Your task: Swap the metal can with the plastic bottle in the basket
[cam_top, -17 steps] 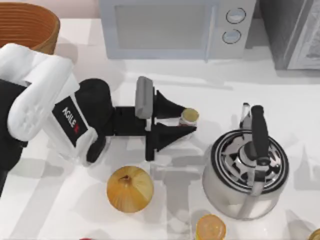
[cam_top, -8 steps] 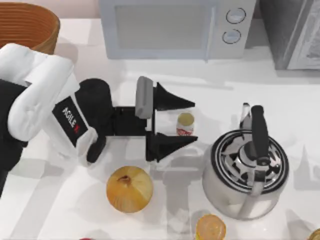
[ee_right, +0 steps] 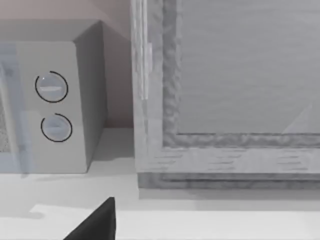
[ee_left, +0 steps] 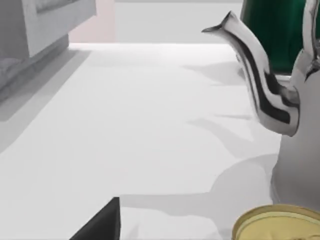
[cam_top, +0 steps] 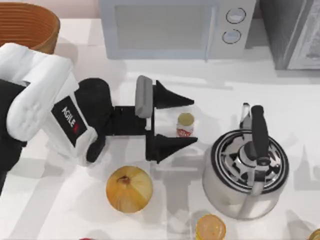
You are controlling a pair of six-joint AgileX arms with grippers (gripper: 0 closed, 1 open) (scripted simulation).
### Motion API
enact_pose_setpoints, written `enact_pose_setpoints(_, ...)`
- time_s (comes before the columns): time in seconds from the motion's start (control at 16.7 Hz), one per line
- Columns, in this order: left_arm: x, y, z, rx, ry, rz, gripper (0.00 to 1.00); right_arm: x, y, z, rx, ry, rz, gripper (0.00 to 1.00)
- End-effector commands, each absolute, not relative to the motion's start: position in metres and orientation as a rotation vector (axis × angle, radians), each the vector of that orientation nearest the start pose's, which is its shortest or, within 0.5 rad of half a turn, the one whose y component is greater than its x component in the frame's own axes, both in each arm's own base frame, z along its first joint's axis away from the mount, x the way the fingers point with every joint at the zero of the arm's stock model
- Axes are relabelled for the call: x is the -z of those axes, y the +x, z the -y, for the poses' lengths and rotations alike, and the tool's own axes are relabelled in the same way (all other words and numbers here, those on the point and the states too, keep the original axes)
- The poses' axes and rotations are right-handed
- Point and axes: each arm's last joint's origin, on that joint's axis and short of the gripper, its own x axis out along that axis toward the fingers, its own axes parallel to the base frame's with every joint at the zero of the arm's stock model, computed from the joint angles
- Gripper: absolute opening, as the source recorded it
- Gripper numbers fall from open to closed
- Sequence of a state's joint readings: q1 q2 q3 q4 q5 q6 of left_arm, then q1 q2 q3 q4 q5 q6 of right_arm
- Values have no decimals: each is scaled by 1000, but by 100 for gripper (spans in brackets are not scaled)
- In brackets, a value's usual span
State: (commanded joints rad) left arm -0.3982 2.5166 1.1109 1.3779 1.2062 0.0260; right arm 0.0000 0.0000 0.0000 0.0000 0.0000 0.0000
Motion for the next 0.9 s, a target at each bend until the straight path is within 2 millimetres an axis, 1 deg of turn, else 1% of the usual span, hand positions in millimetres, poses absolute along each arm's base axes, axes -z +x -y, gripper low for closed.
enact_pose_setpoints(0.12,-29,378,177,1521,-6,-21,100,-160,106,1,0,0,0,100)
enact_pose_setpoints(0.24,-48,380,163,1431,-12,-44,100,-160,106,1,0,0,0,100)
enact_pose_setpoints(0.36,-74,379,144,1316,-17,-70,100,-160,106,1,0,0,0,100)
enact_pose_setpoints(0.48,-108,371,123,1181,-22,-95,100,-160,106,1,0,0,0,100)
enact_pose_setpoints(0.6,-145,353,99,1034,-25,-117,100,-160,106,1,0,0,0,100)
enact_pose_setpoints(0.66,-162,340,87,959,-26,-125,100,-160,106,1,0,0,0,100)
enact_pose_setpoints(0.78,-193,306,64,809,-29,-137,100,-160,106,1,0,0,0,100)
enact_pose_setpoints(0.9,-213,264,45,662,-30,-142,100,-160,106,1,0,0,0,100)
